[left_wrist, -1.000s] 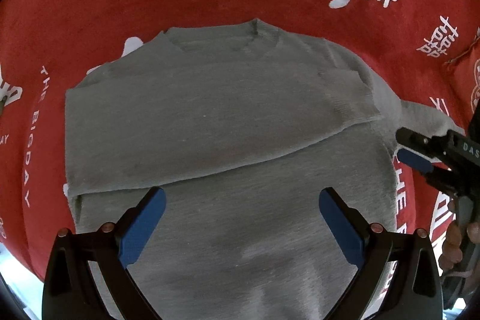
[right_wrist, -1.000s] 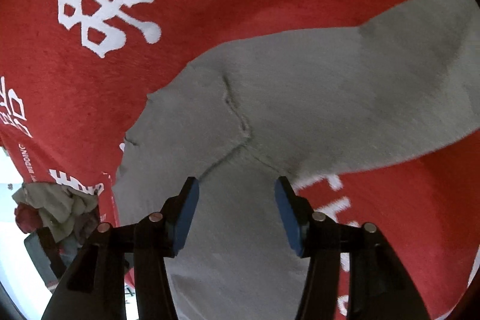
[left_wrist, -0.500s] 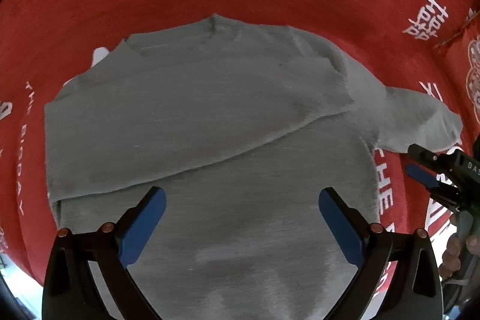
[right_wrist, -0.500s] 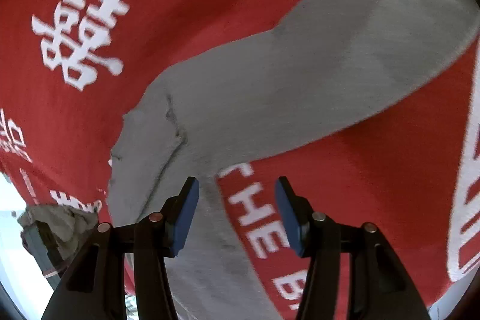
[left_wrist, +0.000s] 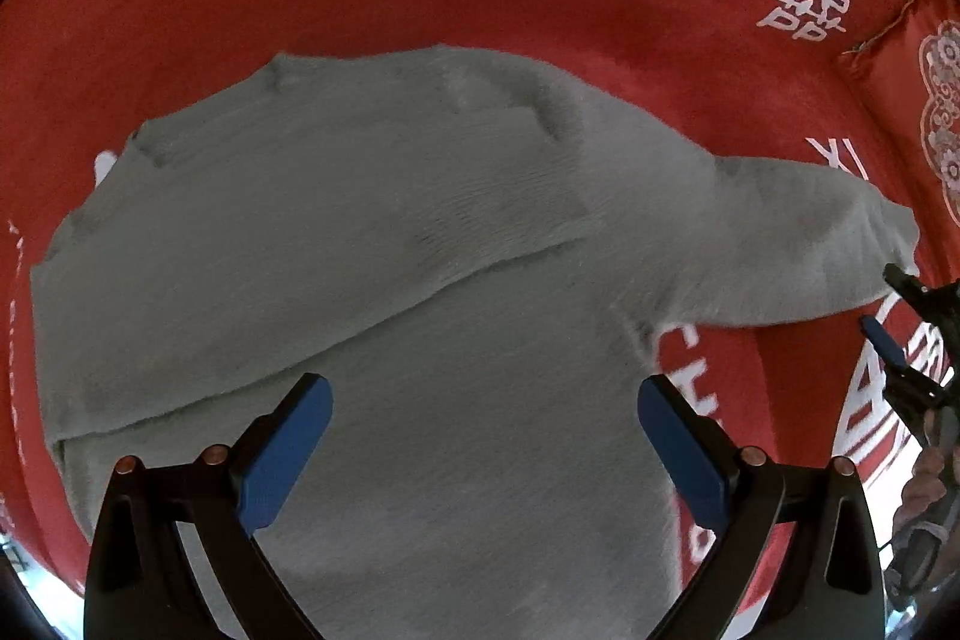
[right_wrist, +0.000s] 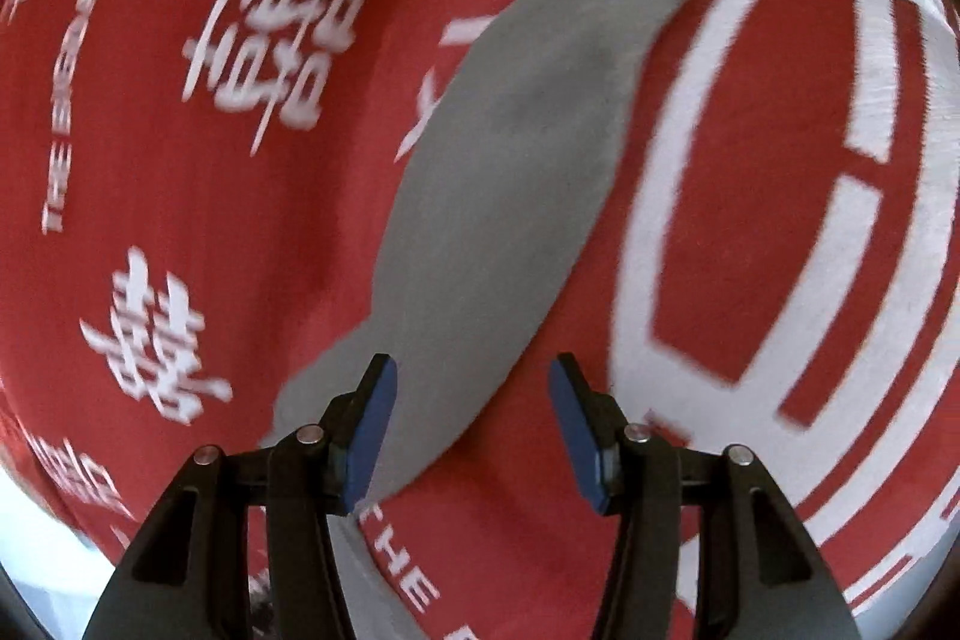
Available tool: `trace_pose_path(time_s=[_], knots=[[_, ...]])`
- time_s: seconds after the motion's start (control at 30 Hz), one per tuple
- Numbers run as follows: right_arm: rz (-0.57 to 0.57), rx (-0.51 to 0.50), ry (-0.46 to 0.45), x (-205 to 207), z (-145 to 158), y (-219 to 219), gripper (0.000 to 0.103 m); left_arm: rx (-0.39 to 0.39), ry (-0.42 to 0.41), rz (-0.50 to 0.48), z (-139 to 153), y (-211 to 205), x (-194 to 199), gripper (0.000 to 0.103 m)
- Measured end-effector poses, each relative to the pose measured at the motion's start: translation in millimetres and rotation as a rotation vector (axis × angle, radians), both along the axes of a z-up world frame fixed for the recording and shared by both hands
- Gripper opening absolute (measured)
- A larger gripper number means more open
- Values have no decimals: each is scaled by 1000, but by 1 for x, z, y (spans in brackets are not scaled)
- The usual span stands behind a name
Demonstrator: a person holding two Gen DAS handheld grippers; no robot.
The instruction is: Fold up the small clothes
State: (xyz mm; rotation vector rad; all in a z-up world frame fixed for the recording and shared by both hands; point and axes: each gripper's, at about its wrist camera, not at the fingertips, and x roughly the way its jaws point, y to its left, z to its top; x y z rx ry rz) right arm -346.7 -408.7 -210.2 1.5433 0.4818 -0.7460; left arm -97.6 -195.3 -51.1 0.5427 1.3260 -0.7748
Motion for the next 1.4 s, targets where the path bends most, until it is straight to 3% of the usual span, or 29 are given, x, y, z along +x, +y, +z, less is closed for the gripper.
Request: trace_pose_path(time_s=[0.27,0.53,0.57,0.6,0.63,0.83,0.87,0.93,1.1,1.27,1.4], knots=[[-41,-40,-70,0,-3,-33,58,-19,-12,18,-4,-37,-6,102],[-76,13,-158,-7,-13,-44,57,-8,-84,23,-3,-54,-1,102],[-85,31,-174,-7,-15,-45,52,-7,-96,18,-4,-57,-3,102],[-91,57,-197,-6,-18,-46,37,-4,-108,13,-5,-59,-5,102],[-90,87,-223,-3,-22,-48,6,4,-118,6,-8,-61,-7,102],[-41,68,-393,18,0,-48,6,107,-198,-98,-45,-83,-33,103],[-24,60,-413,23,5,-48,6,83,-220,-111,-42,-84,-36,103],[30,37,-434,37,20,-48,6,88,-190,-126,-39,-86,-35,103],[218,-60,-438,91,64,-37,6,-16,-122,-27,-4,-51,-3,103],[545,-236,-385,184,116,10,6,-56,-161,78,26,13,45,103],[838,-345,-333,265,132,79,6,-21,-192,173,33,74,89,103]])
